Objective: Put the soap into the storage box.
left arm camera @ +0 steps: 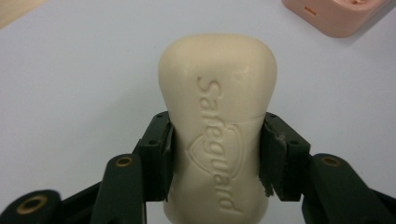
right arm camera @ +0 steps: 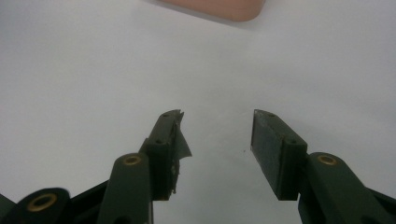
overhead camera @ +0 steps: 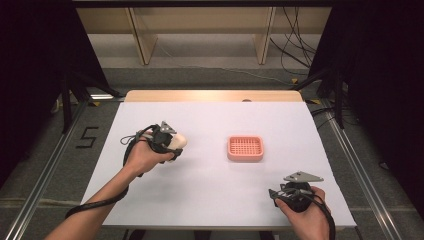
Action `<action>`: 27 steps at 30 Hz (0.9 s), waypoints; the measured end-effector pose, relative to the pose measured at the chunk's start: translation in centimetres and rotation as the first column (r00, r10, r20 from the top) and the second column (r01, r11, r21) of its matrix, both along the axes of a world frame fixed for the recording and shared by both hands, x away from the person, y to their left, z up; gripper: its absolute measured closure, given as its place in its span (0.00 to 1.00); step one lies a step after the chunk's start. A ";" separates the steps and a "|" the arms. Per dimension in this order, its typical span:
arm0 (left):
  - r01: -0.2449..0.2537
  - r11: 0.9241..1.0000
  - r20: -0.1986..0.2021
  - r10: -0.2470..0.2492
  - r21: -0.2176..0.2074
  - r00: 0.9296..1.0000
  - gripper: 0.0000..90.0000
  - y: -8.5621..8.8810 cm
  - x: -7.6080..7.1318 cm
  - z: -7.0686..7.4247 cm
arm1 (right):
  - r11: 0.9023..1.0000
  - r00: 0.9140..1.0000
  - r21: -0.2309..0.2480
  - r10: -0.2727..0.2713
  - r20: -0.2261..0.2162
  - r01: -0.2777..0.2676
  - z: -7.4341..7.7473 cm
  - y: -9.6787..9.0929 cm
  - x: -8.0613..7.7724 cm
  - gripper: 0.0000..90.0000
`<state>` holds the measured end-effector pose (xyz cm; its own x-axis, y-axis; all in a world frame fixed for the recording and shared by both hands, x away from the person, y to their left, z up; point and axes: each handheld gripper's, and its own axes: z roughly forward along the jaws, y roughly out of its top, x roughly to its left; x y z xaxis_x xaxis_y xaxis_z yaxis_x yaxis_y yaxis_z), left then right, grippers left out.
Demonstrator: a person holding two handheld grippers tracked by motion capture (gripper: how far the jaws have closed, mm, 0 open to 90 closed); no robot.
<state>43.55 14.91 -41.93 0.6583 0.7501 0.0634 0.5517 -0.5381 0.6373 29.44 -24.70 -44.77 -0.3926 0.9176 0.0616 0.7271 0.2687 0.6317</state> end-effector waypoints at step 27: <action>0.046 0.999 0.043 -0.045 -0.026 0.998 0.55 -1.7 0.0 0.2 | 1.000 1.000 0.008 -0.007 0.023 0.007 -0.1 -0.2 -0.1 0.59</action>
